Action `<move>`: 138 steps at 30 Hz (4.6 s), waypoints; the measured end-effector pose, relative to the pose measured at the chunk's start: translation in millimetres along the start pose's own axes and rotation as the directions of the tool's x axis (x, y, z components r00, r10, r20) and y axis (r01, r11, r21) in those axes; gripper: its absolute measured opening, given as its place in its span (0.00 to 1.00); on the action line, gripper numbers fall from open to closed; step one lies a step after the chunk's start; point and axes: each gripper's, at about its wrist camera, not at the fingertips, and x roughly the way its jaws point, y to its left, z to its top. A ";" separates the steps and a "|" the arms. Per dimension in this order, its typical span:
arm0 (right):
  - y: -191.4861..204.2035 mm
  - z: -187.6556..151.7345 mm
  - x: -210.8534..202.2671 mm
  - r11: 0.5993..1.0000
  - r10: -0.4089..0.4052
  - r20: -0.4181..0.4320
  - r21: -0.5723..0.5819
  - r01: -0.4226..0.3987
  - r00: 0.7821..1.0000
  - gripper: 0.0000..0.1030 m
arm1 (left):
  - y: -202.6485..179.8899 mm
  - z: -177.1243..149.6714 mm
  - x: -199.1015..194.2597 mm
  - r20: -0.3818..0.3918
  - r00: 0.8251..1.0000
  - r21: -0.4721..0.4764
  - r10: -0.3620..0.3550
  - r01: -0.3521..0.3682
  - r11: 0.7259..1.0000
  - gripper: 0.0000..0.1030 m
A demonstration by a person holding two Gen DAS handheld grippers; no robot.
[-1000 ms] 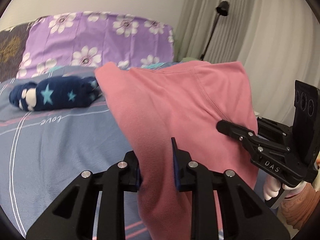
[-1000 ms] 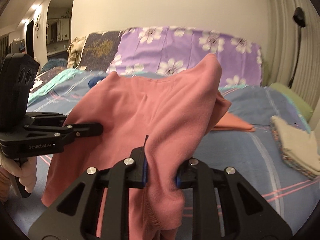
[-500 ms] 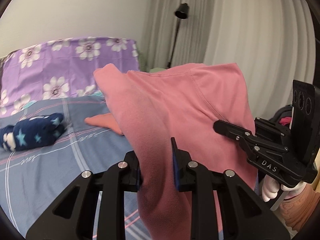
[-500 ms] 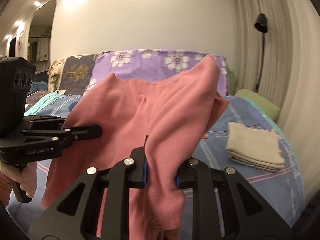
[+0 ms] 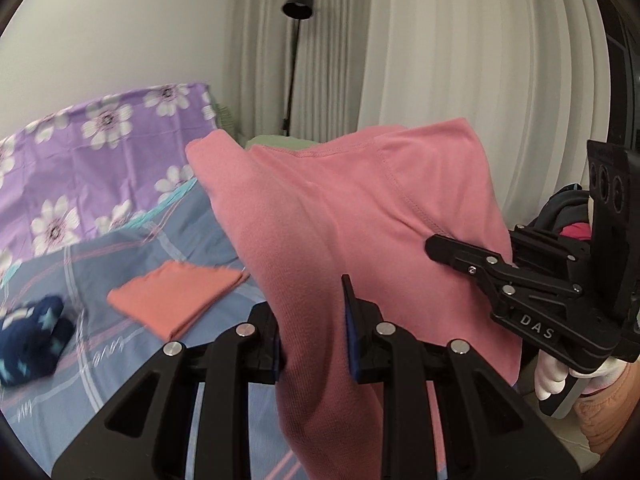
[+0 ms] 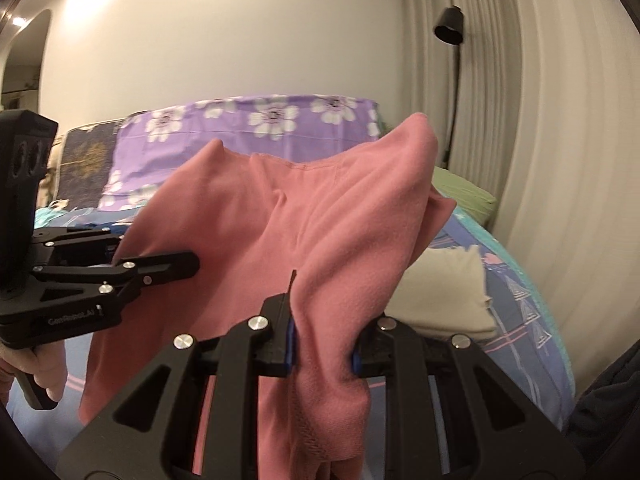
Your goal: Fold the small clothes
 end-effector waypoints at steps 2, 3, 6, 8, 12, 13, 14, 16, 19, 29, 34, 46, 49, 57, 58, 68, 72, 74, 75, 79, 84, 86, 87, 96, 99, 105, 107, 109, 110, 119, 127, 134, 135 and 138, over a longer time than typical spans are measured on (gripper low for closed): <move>-14.7 9.4 11.5 1.000 -0.022 -0.001 0.012 0.022 1.000 0.19 | -7.7 16.4 17.3 0.005 1.000 0.029 -0.003 0.003 1.000 0.23; -21.3 15.1 16.7 0.999 -0.035 0.001 0.016 0.035 0.999 0.19 | -9.8 26.0 27.2 0.010 1.000 0.041 -0.005 0.005 0.999 0.23; -46.6 38.3 37.3 0.996 -0.087 0.000 0.018 0.087 0.996 0.19 | -12.2 52.9 53.4 0.019 1.000 0.054 -0.015 0.014 0.998 0.23; -58.4 49.6 50.2 0.993 -0.120 0.000 0.003 0.120 0.993 0.19 | -13.4 71.3 72.9 0.022 1.000 0.062 -0.015 0.013 0.998 0.23; -87.0 74.0 81.5 0.980 -0.200 -0.010 -0.017 0.200 0.980 0.19 | -21.6 104.0 114.5 0.038 0.999 0.109 0.004 -0.009 0.994 0.23; -94.9 79.9 91.5 0.975 -0.220 -0.016 -0.020 0.220 0.975 0.19 | -24.2 110.9 125.9 0.035 0.999 0.117 0.007 -0.011 0.993 0.23; -101.6 84.2 100.8 0.972 -0.236 -0.023 -0.024 0.235 0.972 0.19 | -25.0 116.9 137.5 0.028 1.000 0.111 0.007 -0.010 0.994 0.23; -112.7 90.4 119.9 0.964 -0.265 -0.040 -0.043 0.263 0.963 0.19 | -26.2 124.9 155.4 0.016 1.000 0.082 0.000 -0.002 0.997 0.23; -126.5 92.0 148.8 0.954 -0.296 -0.062 -0.074 0.292 0.953 0.19 | -23.3 134.5 192.1 0.000 1.000 0.022 -0.004 0.004 1.000 0.23; -202.3 -24.0 275.3 0.908 -0.362 -0.430 0.039 0.418 0.827 0.43 | -12.2 38.8 331.5 -0.275 0.923 0.116 0.269 -0.246 0.962 0.45; -214.3 -64.4 263.6 0.893 -0.323 -0.300 0.216 0.394 0.897 0.47 | -37.3 5.8 327.8 -0.137 0.925 0.276 0.355 -0.308 0.910 0.36; -201.0 -57.7 269.7 0.866 -0.415 -0.333 0.139 0.480 0.847 0.45 | -41.8 4.9 323.9 -0.128 0.918 0.283 0.375 -0.329 0.901 0.37; -200.7 -56.6 269.4 0.858 -0.432 -0.339 0.133 0.497 0.836 0.47 | -41.0 10.4 296.8 -0.126 0.945 0.242 0.302 -0.265 0.933 0.47; -152.9 -53.1 186.1 0.887 -0.430 -0.269 0.051 0.459 0.862 0.54 | -15.7 -17.9 189.0 -0.151 0.982 0.108 0.117 -0.101 0.989 0.71; -148.5 -58.4 164.3 0.897 -0.407 -0.260 0.067 0.437 0.876 0.56 | -14.5 -24.4 178.5 -0.156 0.983 0.097 0.097 -0.082 0.992 0.76; -88.4 -70.4 -22.4 0.900 -0.361 -0.105 0.219 0.376 0.926 0.98 | -40.1 -60.9 77.3 -0.082 0.997 -0.054 -0.016 0.011 0.998 0.90; -58.6 -64.0 -61.4 0.903 -0.377 -0.106 0.179 0.391 0.920 0.98 | -60.8 -59.2 32.5 -0.018 0.999 -0.022 -0.030 0.030 0.999 0.94; -49.0 -60.0 -79.6 0.903 -0.388 -0.072 0.169 0.394 0.919 0.98 | -65.1 -57.4 10.6 0.018 1.000 -0.016 -0.023 0.024 1.000 0.99; -41.7 -58.0 -90.7 0.903 -0.392 -0.057 0.165 0.396 0.918 0.98 | -65.7 -56.3 -3.8 0.046 0.999 -0.023 -0.013 0.014 1.000 0.99; -30.1 -55.6 -115.0 0.907 -0.367 -0.055 0.198 0.371 0.928 0.98 | -63.2 -55.0 -38.6 0.058 0.998 -0.036 0.034 -0.031 0.999 0.99; -13.9 -57.8 -135.0 0.912 -0.337 -0.068 0.225 0.343 0.939 0.98 | -61.4 -61.8 -66.3 0.037 0.998 -0.010 0.051 -0.050 0.999 0.99; -5.1 -58.9 -142.0 0.914 -0.337 -0.070 0.215 0.344 0.939 0.98 | -57.4 -64.5 -74.2 0.035 0.999 -0.021 0.036 -0.035 0.999 0.99; -1.5 -58.4 -144.0 0.915 -0.338 -0.071 0.209 0.345 0.939 0.98 | -55.3 -66.1 -79.2 0.036 0.999 -0.030 0.031 -0.030 0.999 0.99; 16.9 -65.4 -164.9 0.920 -0.326 -0.088 0.201 0.337 0.941 0.98 | -57.2 -76.3 -103.9 0.029 0.999 -0.044 0.035 -0.034 0.998 0.99; 20.2 -67.8 -173.3 0.915 -0.338 -0.091 0.200 0.349 0.937 0.98 | -62.0 -80.3 -109.2 0.023 1.000 -0.041 0.022 -0.021 0.999 0.99; 27.9 -71.4 -173.5 0.919 -0.329 -0.112 0.190 0.345 0.938 0.98 | -68.8 -89.5 -114.8 0.013 1.000 -0.030 0.023 -0.023 0.999 0.99; 31.7 -71.7 -173.8 0.923 -0.324 -0.115 0.182 0.340 0.939 0.98 | -68.6 -92.4 -116.8 0.010 1.000 -0.034 0.024 -0.024 0.999 0.99; 36.1 -71.9 -173.4 0.925 -0.318 -0.115 0.178 0.335 0.941 0.98 | -66.8 -95.0 -119.9 0.011 1.000 -0.046 0.023 -0.023 0.999 0.99; 37.9 -72.2 -173.6 0.927 -0.315 -0.116 0.176 0.332 0.942 0.98 | -66.4 -95.9 -121.4 0.012 1.000 -0.049 0.025 -0.024 0.999 0.99; 42.2 -73.4 -172.6 0.929 -0.310 -0.121 0.173 0.327 0.943 0.98 | -64.5 -100.4 -126.6 0.014 0.999 -0.055 0.039 -0.038 0.998 0.99; 43.9 -75.3 -172.9 0.926 -0.316 -0.121 0.175 0.333 0.941 0.98 | -62.3 -101.6 -128.1 0.015 0.999 -0.055 0.046 -0.045 0.997 0.99; 42.9 -76.2 -173.7 0.926 -0.316 -0.123 0.176 0.335 0.941 0.98 | -61.2 -101.4 -129.4 0.021 0.998 -0.052 0.065 -0.064 0.997 0.99; 42.9 -76.2 -173.8 0.926 -0.316 -0.123 0.176 0.334 0.941 0.98 | -61.2 -101.3 -129.8 0.022 0.997 -0.052 0.068 -0.067 0.996 0.99; 43.1 -76.2 -174.2 0.925 -0.317 -0.122 0.176 0.335 0.940 0.98 | -62.0 -101.1 -130.8 0.025 0.997 -0.049 0.080 -0.078 0.996 0.99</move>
